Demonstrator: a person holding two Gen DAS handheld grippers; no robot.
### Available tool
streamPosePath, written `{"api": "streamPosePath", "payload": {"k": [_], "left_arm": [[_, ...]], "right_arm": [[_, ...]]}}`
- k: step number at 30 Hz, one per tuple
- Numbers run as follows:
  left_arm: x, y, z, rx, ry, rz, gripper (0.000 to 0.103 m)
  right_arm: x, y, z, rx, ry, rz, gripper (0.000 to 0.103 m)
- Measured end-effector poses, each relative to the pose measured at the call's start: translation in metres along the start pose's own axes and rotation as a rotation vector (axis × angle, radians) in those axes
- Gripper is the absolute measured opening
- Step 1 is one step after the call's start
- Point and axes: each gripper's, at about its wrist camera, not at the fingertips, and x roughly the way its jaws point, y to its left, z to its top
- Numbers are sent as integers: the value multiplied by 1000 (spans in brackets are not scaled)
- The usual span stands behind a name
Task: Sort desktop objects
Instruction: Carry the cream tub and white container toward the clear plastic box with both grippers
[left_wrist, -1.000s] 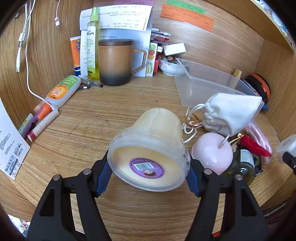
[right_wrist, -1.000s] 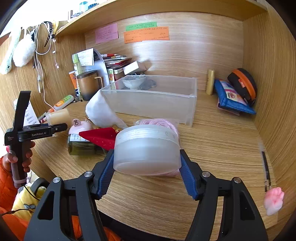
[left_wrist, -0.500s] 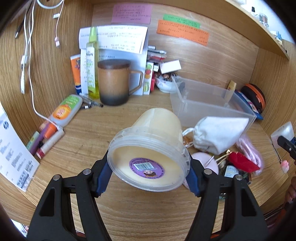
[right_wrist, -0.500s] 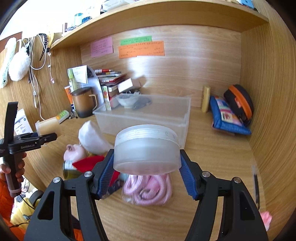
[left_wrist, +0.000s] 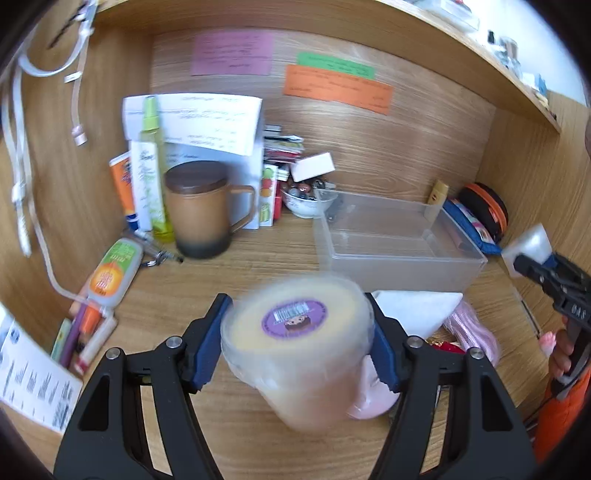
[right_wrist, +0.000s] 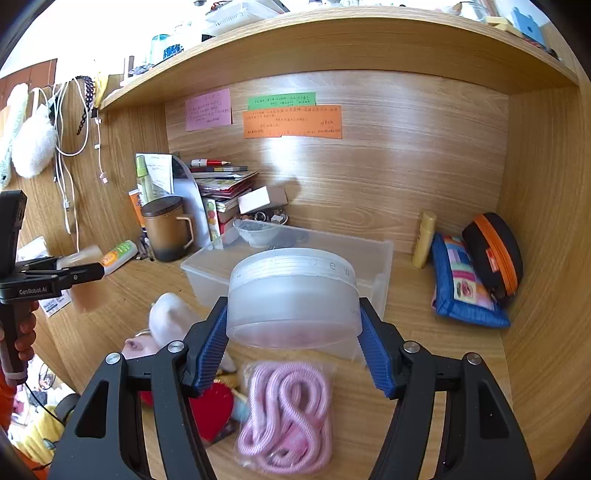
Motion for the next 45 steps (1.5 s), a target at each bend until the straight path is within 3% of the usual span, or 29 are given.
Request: {"api": "streamPosePath", "payload": {"k": [8, 12, 27, 45], "left_arm": [[33, 7, -1, -22, 82, -18, 67], [29, 8, 6, -7, 59, 5, 67], [26, -6, 65, 20, 4, -69, 67], [76, -35, 117, 80, 48, -176, 67]], "right_arm": [[24, -6, 7, -7, 41, 0, 62], [27, -10, 13, -7, 38, 3, 62], [46, -26, 44, 16, 53, 4, 62], [81, -46, 65, 26, 109, -33, 62]]}}
